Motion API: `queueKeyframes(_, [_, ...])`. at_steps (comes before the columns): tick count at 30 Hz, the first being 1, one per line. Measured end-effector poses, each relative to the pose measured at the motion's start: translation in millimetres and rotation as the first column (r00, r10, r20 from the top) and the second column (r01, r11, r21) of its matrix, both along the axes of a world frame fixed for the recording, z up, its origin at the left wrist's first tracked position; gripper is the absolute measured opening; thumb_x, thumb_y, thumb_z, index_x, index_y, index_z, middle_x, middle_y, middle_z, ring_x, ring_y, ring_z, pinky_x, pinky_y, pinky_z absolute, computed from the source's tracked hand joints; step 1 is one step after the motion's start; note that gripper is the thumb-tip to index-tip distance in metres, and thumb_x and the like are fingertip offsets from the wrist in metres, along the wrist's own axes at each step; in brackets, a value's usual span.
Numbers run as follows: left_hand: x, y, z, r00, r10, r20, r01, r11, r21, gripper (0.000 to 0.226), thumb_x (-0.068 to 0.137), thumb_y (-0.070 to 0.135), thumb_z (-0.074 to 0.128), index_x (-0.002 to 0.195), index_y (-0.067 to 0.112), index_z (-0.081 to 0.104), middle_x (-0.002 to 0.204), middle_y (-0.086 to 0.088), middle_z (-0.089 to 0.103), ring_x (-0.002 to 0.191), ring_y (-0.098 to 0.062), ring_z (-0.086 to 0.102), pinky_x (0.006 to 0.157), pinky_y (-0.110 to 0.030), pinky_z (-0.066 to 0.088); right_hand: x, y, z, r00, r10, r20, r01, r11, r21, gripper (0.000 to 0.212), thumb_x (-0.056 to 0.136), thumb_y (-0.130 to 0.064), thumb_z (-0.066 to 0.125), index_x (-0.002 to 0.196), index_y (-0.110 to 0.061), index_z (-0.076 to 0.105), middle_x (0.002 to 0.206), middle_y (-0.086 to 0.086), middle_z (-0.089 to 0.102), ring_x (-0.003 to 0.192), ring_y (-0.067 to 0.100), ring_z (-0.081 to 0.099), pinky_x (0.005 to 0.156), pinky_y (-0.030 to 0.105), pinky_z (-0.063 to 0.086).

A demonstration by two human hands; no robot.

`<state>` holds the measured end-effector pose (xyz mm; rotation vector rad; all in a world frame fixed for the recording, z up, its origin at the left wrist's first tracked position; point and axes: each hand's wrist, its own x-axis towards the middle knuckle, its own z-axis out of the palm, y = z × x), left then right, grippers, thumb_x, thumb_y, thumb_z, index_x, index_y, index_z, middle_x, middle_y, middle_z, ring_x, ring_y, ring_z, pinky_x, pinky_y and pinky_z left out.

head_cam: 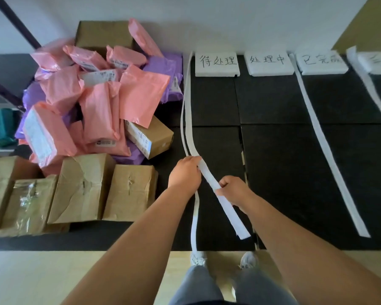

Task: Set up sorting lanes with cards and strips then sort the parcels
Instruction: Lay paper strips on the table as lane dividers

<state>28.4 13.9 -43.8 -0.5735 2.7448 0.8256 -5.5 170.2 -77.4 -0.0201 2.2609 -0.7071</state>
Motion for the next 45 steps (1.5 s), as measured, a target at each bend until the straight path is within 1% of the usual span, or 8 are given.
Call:
queueKeyframes(5, [-35, 23, 21, 0.954, 0.296, 0.052, -0.3, 0.929, 0.215, 0.049, 0.102, 0.018, 0.048, 0.15, 0.018, 0.038, 0.141, -0.007, 0.054, 0.115, -0.021, 0.061, 0.083, -0.026, 0.05, -19, 33, 23, 0.984, -0.147, 0.101, 0.162, 0.974, -0.16, 0.012, 0.09, -0.021, 0.068, 0.09, -0.03, 0.06, 0.098, -0.005, 0.062, 0.088, 0.011, 0.058, 0.062, 0.022, 0.039])
queueKeyframes(9, [-64, 37, 38, 0.766, 0.583, 0.271, -0.618, 0.551, 0.561, 0.048, 0.1, 0.022, 0.054, 0.147, 0.018, 0.044, 0.129, -0.007, 0.06, 0.107, -0.022, 0.064, 0.081, -0.032, 0.056, -31, 66, 47, 0.986, -0.099, 0.131, 0.125, 0.971, -0.205, 0.013, 0.082, -0.02, 0.073, 0.092, -0.025, 0.067, 0.099, 0.001, 0.067, 0.093, 0.018, 0.064, 0.069, 0.027, 0.048])
queueKeyframes(13, [-86, 51, 51, 0.697, 0.657, 0.288, -0.625, 0.361, 0.692, 0.022, 0.091, 0.011, 0.066, 0.113, 0.009, 0.068, 0.087, -0.004, 0.07, 0.082, -0.017, 0.071, 0.075, -0.032, 0.06, -33, 99, 68, 0.976, 0.08, 0.201, -0.034, 0.974, -0.224, 0.017, 0.081, -0.015, 0.075, 0.097, -0.018, 0.071, 0.103, 0.006, 0.071, 0.097, 0.017, 0.068, 0.081, 0.03, 0.056])
queueKeyframes(16, [-97, 66, 66, 0.716, 0.639, 0.282, -0.575, 0.311, 0.757, 0.018, 0.09, 0.004, 0.066, 0.107, 0.009, 0.067, 0.087, -0.006, 0.073, 0.077, -0.015, 0.073, 0.066, -0.027, 0.061, -33, 111, 79, 0.946, 0.183, 0.268, -0.119, 0.964, -0.238, 0.022, 0.083, -0.016, 0.077, 0.104, -0.018, 0.07, 0.106, 0.001, 0.071, 0.1, 0.014, 0.068, 0.084, 0.028, 0.057])
queueKeyframes(20, [-103, 91, 84, 0.863, 0.47, 0.186, -0.382, 0.364, 0.849, 0.024, 0.096, 0.003, 0.056, 0.117, 0.008, 0.064, 0.099, -0.004, 0.075, 0.096, -0.019, 0.071, 0.09, -0.037, 0.057, -41, 118, 88, 0.967, 0.121, 0.226, -0.038, 0.94, -0.338, 0.04, 0.083, -0.028, 0.078, 0.119, -0.026, 0.061, 0.111, -0.005, 0.07, 0.104, 0.011, 0.066, 0.087, 0.03, 0.053])
queueKeyframes(25, [-99, 123, 99, 0.961, 0.249, 0.123, -0.226, 0.444, 0.867, 0.019, 0.097, 0.004, 0.056, 0.11, 0.014, 0.066, 0.107, -0.002, 0.075, 0.108, -0.018, 0.066, 0.09, -0.033, 0.054, -57, 126, 89, 0.994, -0.106, 0.009, 0.098, 0.879, -0.466, 0.018, 0.086, -0.038, 0.074, 0.096, -0.042, 0.06, 0.087, -0.025, 0.07, 0.086, -0.003, 0.067, 0.071, 0.018, 0.048])
queueKeyframes(34, [-131, 146, 105, 0.886, 0.458, 0.076, -0.296, 0.432, 0.852, 0.028, 0.097, 0.0, 0.051, 0.121, 0.009, 0.063, 0.114, -0.008, 0.071, 0.102, -0.02, 0.068, 0.081, -0.031, 0.058, -59, 167, 73, 0.992, -0.101, 0.077, 0.125, 0.884, -0.451, 0.009, 0.093, -0.022, 0.068, 0.094, -0.03, 0.072, 0.081, -0.014, 0.073, 0.08, -0.002, 0.07, 0.055, 0.012, 0.052])
queueKeyframes(45, [-188, 170, 127, 0.845, 0.514, -0.149, -0.24, 0.613, 0.753, 0.053, 0.096, -0.006, 0.051, 0.142, 0.019, 0.052, 0.114, -0.004, 0.067, 0.098, -0.018, 0.068, 0.088, -0.036, 0.059, -81, 191, 70, 0.991, -0.111, 0.069, 0.13, 0.89, -0.437, 0.014, 0.097, -0.018, 0.062, 0.094, -0.031, 0.068, 0.091, -0.006, 0.071, 0.08, 0.006, 0.071, 0.057, 0.013, 0.052])
